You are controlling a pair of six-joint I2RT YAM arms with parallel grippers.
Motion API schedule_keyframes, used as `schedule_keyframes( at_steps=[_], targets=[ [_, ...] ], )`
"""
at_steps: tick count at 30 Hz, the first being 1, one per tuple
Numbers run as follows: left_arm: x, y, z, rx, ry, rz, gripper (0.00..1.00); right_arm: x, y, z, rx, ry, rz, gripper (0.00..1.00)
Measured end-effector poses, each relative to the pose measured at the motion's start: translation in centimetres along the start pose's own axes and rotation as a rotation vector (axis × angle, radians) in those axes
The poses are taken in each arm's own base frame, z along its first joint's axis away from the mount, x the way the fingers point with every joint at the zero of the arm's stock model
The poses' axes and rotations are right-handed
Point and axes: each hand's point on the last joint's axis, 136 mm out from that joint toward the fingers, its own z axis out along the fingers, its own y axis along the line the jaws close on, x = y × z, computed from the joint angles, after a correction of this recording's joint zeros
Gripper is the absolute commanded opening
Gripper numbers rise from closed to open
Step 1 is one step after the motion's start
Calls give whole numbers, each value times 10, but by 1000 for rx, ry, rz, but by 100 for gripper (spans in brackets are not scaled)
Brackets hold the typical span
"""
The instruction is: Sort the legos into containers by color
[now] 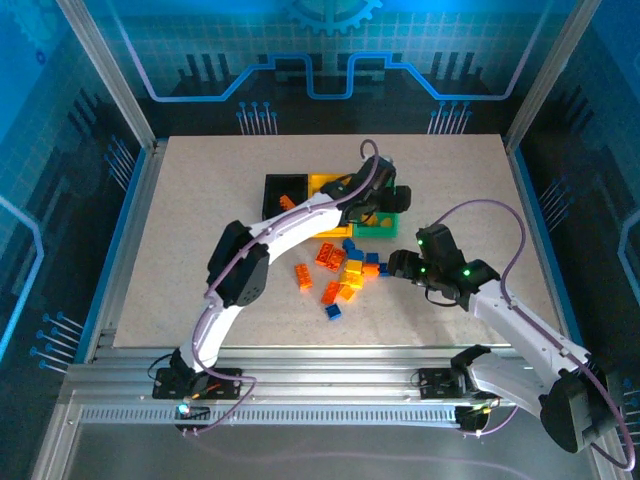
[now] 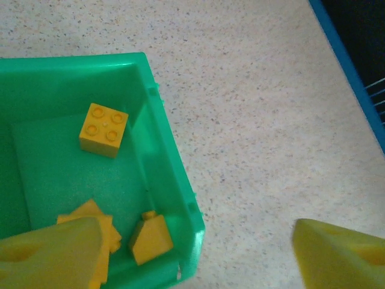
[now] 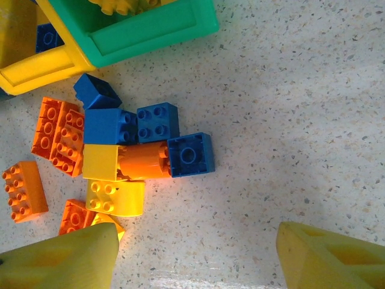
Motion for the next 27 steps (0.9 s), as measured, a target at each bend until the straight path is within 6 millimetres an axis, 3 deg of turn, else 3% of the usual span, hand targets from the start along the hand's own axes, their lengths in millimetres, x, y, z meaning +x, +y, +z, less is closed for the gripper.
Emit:
schedule_keyframes(
  at_steps=[2, 9, 10, 15, 19, 23, 27],
  targets=[
    [-2, -3, -20, 26, -10, -11, 99, 1, 1, 0, -7, 6, -3, 73],
    [-21, -14, -124, 167, -157, -48, 99, 7, 15, 9, -64, 54, -37, 73],
    [-16, -10, -138, 182, -175, -55, 99, 8, 18, 11, -71, 60, -47, 72],
    [32, 43, -190, 123, -194, -89, 99, 28, 54, 24, -125, 134, -167, 71],
    [71, 94, -205, 13, -195, -126, 99, 36, 83, 30, -160, 162, -242, 70],
    [118, 167, -228, -146, -186, -208, 99, 48, 122, 45, -189, 205, -328, 72],
    [136, 204, -251, -222, -225, -276, 99, 62, 158, 65, -196, 240, -406, 72]
  ],
)
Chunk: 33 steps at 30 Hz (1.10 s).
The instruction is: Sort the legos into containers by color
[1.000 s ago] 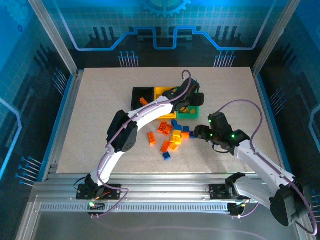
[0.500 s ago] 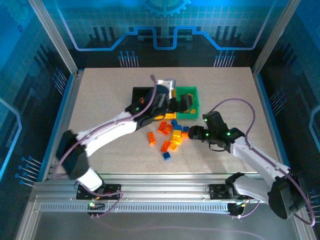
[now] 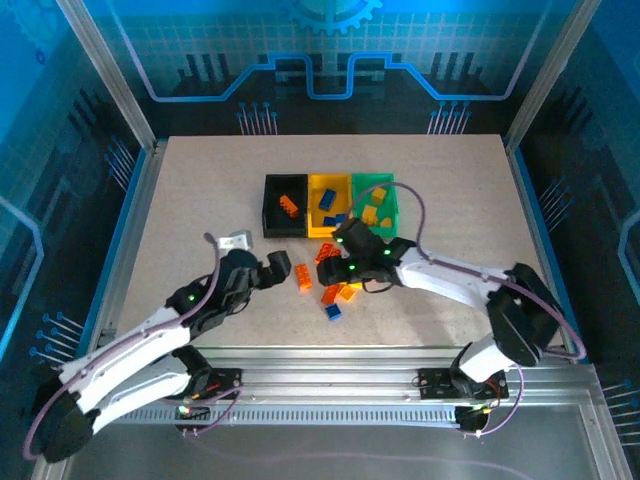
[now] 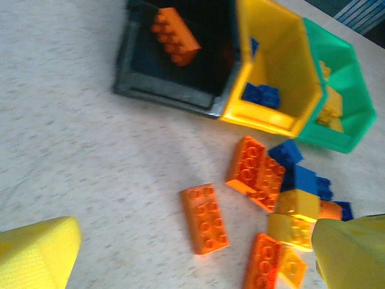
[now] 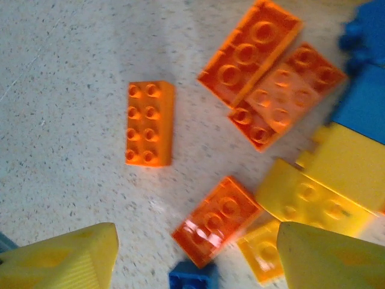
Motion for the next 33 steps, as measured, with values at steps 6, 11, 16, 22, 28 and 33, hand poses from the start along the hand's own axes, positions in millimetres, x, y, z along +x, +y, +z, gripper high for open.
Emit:
schedule_keyframes(
  at_steps=[6, 11, 16, 22, 28, 33],
  targets=[
    [-3, 26, -28, -1, -74, -54, 99, -8, 37, 44, 26, 47, -70, 69],
    [-6, 32, -37, -1, -96, -68, 99, -10, 35, 74, 96, 82, -77, 65],
    [-2, 38, -36, -26, -85, -67, 99, -4, 25, 98, 181, 132, -83, 58],
    [2, 41, -35, -37, -76, -66, 99, -4, 27, 104, 240, 141, -104, 39],
    [2, 41, -35, -37, -76, -66, 99, -6, 27, 103, 247, 138, -125, 28],
    [2, 41, -35, -37, -76, -66, 99, -12, 33, 99, 222, 117, -155, 28]
  ],
)
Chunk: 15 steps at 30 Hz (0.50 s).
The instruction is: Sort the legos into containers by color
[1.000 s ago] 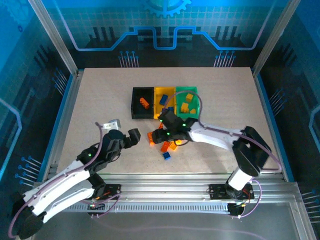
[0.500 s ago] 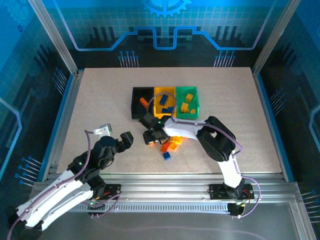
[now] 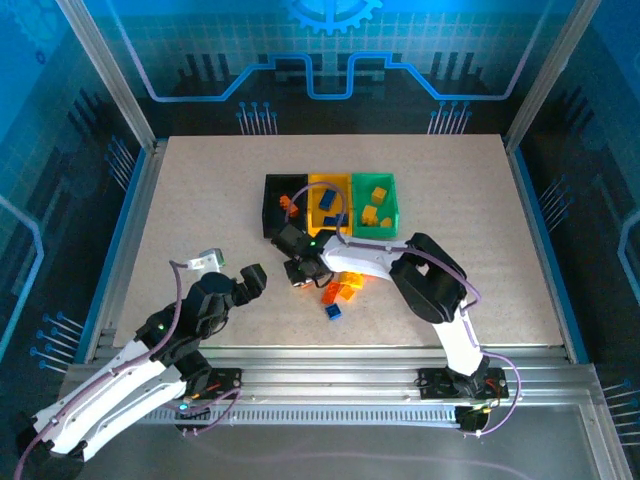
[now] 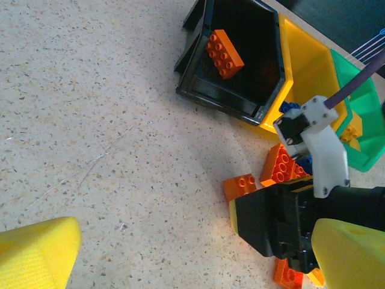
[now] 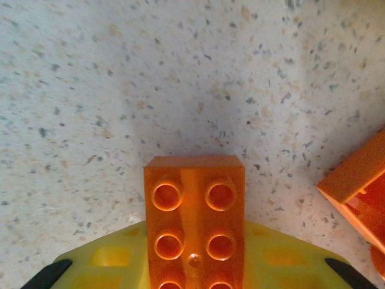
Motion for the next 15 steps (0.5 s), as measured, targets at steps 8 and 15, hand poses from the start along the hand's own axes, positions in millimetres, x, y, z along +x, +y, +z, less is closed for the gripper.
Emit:
schedule_keyframes(
  at_steps=[8, 15],
  targets=[
    [0, 0, 0, 1, 0, -2, 99, -87, 17, -73, -103, -229, 14, 30],
    [2, -2, 0, 11, 13, -3, 99, -167, 16, -87, -133, -379, 69, 32]
  ],
)
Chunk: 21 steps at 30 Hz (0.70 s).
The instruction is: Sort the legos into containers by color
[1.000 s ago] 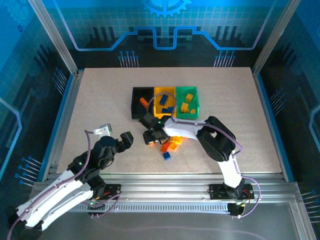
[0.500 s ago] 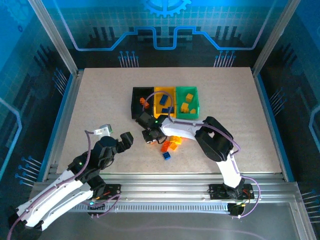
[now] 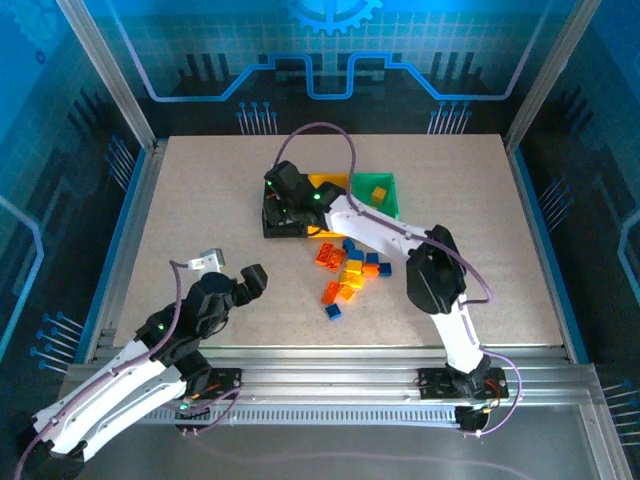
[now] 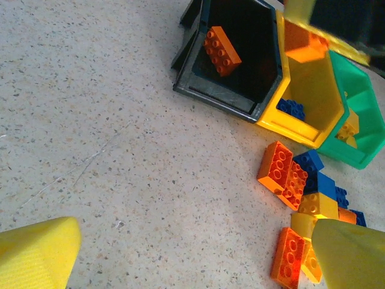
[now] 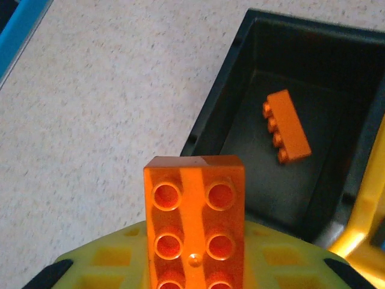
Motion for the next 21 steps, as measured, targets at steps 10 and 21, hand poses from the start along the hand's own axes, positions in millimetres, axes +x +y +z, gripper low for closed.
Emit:
schedule_keyframes(
  at_steps=[10, 21],
  targets=[
    [4, -3, 0, 20, 25, 0, 99, 1, -26, 70, 60, 47, 41, 43],
    [6, -11, 1, 54, 38, -6, 99, 2, -32, 75, 62, 64, 67, 63]
  ],
)
